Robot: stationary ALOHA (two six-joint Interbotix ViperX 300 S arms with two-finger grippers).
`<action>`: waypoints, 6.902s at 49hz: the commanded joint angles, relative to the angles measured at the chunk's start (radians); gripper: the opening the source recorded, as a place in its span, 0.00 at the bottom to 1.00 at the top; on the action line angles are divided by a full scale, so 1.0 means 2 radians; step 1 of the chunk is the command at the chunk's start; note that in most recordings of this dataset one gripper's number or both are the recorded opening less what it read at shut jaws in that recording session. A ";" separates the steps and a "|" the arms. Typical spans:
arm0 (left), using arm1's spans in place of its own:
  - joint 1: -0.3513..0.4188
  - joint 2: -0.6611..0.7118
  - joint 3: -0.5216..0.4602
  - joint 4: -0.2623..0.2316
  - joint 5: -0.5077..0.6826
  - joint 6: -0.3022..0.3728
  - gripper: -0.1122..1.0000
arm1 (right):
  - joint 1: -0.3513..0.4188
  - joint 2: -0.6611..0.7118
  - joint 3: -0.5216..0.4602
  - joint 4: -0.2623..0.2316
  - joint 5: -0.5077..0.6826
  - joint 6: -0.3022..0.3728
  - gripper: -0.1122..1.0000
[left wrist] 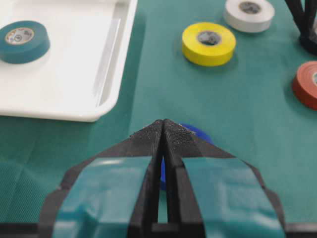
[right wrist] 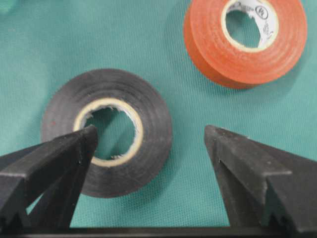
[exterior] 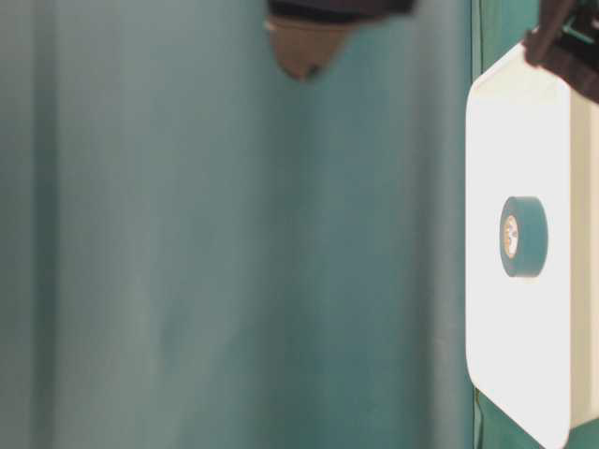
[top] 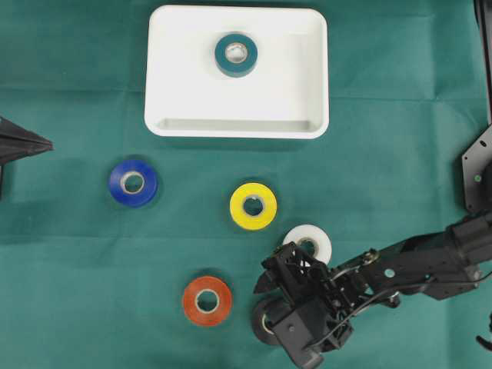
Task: Put the tape into the white case with the right arm.
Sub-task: 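Move the right gripper down toward the black tape roll, then close the right gripper on the black tape roll's rim, then lift the black roll and carry it into the white tray, then release the black roll and retract the right gripper rightward, then reach the right gripper left over the blue tape roll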
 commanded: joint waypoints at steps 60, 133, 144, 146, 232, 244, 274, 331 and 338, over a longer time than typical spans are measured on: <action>0.002 0.003 -0.004 -0.001 -0.005 -0.001 0.11 | 0.006 0.018 -0.064 0.006 0.100 0.031 0.09; 0.002 0.003 -0.004 -0.001 -0.005 0.001 0.11 | -0.211 -0.063 -0.103 -0.032 0.231 0.094 0.09; 0.002 0.002 -0.002 0.000 -0.007 0.001 0.11 | -0.274 -0.064 -0.102 -0.054 0.222 0.094 0.09; 0.002 0.003 -0.002 -0.001 -0.007 0.001 0.11 | -0.283 -0.064 -0.101 -0.059 0.217 0.094 0.09; 0.002 0.002 -0.002 -0.001 -0.008 0.001 0.11 | -0.360 -0.090 -0.021 -0.112 0.125 0.093 0.65; 0.003 0.002 -0.002 -0.001 -0.008 0.002 0.11 | -0.357 -0.187 0.073 -0.112 0.111 0.094 0.64; 0.014 0.002 -0.003 0.000 -0.007 0.002 0.11 | -0.360 -0.457 0.327 -0.108 -0.044 0.106 0.61; 0.014 0.002 -0.004 0.000 -0.008 0.000 0.11 | -0.215 -0.568 0.428 -0.114 -0.071 0.136 0.39; 0.015 0.002 -0.004 0.000 -0.008 0.000 0.11 | -0.215 -0.541 0.415 -0.114 -0.074 0.137 0.37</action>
